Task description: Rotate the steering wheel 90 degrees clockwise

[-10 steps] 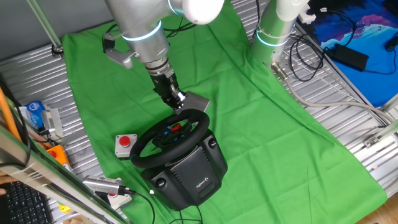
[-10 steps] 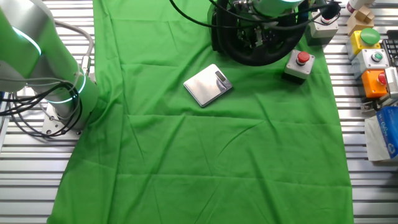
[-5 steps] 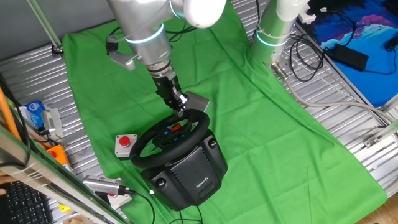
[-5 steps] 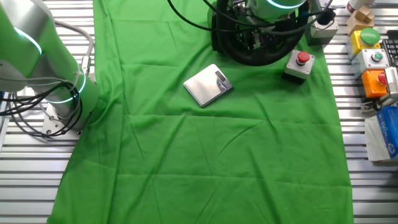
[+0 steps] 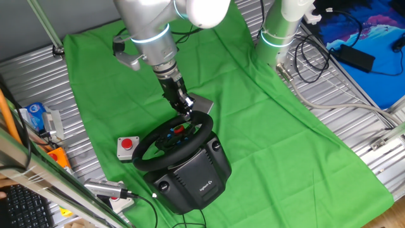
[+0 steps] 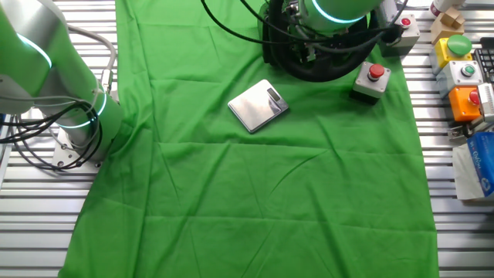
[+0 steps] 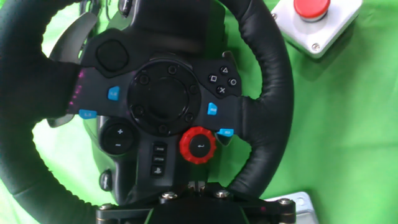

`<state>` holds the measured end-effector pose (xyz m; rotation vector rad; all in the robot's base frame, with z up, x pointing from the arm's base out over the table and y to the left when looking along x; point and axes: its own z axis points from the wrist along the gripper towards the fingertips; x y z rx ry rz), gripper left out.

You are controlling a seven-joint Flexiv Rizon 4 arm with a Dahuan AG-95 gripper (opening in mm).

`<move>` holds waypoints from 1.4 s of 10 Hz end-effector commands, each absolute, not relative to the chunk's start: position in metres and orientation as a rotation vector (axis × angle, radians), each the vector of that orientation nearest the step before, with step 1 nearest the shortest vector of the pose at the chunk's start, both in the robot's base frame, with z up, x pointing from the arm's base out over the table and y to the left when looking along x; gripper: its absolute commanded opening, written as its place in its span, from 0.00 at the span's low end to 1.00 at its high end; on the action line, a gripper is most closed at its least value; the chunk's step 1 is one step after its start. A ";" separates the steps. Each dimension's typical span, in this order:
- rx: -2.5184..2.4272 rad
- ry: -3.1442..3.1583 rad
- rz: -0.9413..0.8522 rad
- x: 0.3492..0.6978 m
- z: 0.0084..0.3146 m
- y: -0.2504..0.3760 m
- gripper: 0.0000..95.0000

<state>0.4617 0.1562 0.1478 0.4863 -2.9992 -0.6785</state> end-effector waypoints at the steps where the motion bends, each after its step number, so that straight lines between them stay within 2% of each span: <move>1: 0.462 -3.002 -0.688 0.460 0.146 0.159 0.00; 7: 0.324 -3.005 -0.812 0.457 0.145 0.170 0.00; 14: 0.233 -2.989 -0.918 0.459 0.161 0.174 0.00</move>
